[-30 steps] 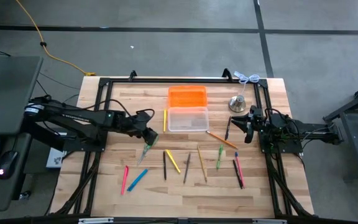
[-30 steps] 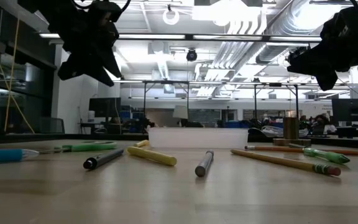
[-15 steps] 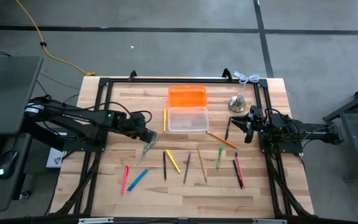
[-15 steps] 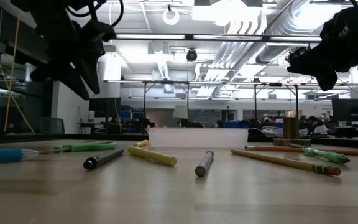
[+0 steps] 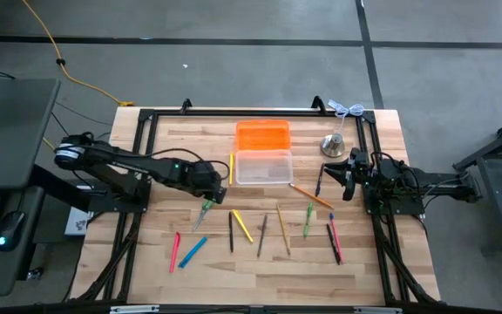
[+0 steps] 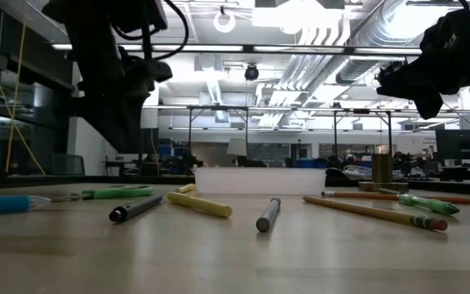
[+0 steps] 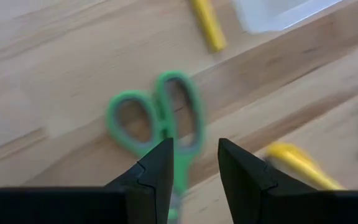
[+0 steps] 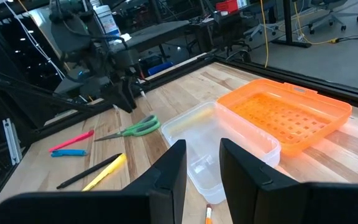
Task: Pick & place school supplies into a supply box
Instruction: Put the green scissors into the orange supply box
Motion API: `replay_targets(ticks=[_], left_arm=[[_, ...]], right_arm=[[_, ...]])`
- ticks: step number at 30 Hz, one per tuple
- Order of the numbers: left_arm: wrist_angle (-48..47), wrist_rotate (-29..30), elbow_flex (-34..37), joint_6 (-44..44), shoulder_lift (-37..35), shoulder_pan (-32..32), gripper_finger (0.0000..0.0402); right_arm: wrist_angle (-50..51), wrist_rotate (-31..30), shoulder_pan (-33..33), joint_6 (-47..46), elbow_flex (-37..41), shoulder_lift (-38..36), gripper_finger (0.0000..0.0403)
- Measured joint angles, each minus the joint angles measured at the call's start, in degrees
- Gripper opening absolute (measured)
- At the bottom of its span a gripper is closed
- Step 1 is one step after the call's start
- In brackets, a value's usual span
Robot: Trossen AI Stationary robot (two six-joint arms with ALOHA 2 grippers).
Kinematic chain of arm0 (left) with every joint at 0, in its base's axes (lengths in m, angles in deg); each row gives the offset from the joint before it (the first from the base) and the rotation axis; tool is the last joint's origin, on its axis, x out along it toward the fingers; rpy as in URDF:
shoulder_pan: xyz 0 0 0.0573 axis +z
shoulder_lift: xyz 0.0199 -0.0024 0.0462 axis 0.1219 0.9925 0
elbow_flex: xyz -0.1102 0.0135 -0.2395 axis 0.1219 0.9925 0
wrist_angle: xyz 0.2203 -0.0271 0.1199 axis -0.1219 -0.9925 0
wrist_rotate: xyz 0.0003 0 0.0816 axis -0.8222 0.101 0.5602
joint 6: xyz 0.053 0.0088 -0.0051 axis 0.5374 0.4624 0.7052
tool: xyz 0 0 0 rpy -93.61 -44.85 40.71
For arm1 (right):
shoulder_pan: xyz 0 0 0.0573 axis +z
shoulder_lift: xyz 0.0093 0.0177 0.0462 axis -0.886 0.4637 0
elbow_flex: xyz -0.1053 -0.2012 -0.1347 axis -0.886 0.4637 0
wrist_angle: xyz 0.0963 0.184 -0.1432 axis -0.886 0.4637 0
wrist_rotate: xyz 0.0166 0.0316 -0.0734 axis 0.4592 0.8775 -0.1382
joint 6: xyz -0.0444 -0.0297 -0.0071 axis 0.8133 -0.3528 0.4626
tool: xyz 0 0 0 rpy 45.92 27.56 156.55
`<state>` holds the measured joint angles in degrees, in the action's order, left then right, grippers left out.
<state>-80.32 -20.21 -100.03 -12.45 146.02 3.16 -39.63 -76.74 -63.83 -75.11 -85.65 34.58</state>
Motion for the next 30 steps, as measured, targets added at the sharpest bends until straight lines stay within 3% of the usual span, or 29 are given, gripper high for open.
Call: replay_targets(ticks=[11,30], left_arm=[[0.20,-7.94,-3.74,8.33,7.50,3.16,0.0156],[-0.06,-4.53,-3.74,8.48,7.51,3.12,0.0156]], right_arm=[[-0.55,0.02,-0.02,0.00,0.00,0.26,0.0074],[-0.83,0.00,0.00,0.00,0.00,0.24,0.0074]])
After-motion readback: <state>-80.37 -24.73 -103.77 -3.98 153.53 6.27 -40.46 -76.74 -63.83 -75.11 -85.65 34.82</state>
